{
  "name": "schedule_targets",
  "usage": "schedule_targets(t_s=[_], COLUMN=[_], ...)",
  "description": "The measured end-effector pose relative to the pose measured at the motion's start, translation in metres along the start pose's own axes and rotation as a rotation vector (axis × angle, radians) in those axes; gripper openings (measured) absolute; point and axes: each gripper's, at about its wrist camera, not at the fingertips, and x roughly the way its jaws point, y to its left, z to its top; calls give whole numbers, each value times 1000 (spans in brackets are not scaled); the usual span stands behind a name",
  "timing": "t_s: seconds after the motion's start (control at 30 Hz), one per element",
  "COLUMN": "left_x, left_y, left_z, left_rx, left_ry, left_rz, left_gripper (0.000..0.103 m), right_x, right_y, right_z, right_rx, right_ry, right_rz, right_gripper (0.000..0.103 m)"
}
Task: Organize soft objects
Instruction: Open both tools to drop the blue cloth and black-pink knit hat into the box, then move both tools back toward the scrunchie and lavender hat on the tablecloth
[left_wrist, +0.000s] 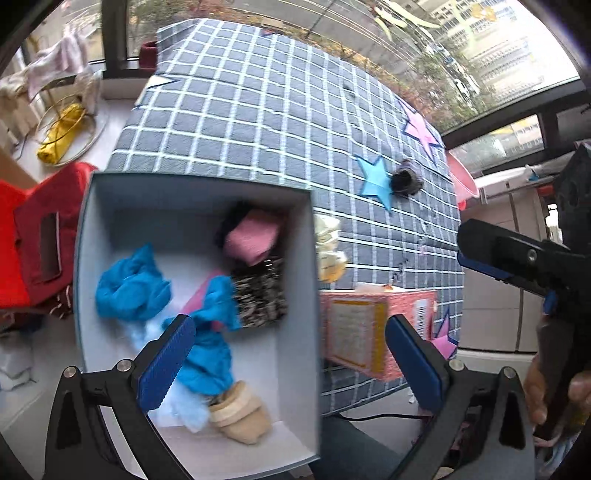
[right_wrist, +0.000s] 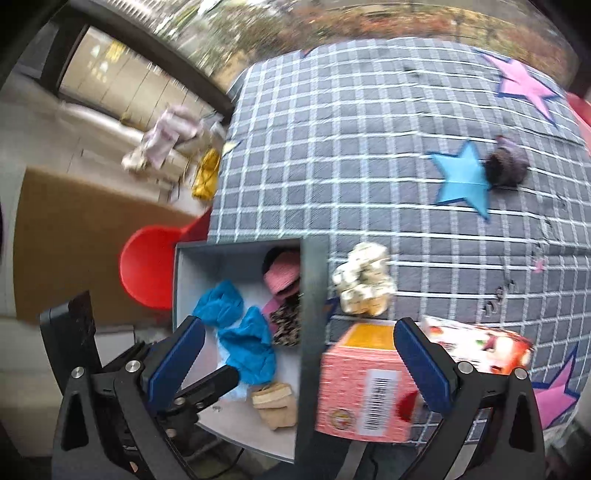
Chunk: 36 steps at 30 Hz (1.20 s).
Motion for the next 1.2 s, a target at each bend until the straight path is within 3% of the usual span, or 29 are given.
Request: schedule_targets(t_s=[0.33,0.57,0.7,0.97,1.1,1.2], left_x=[28,86,127,211,233,244], left_y=[-69,-111,-123,-124,-123,-127], left_z=[39,76,94,106,103,102], left_rx=[117,204,206,251,285,286], left_ry=[126,286,365,542,600,647], left_rz=[45,119,163,359,452,447], left_gripper=[103,103,103,103,103,103], right_x=[-28,-21,-12,-8,-6,-3], right_y=[-100,-159,-183,-226,-244,-252], right_z=[-1,-12,-16,-16,-15,-13], right_rx=[211,318,361,423,448,460], right_ry=[-52,-14,7,19,27,38], right_rz=[-50,-43,-15,23,40,51], right_gripper=[103,103,103,103,103,103])
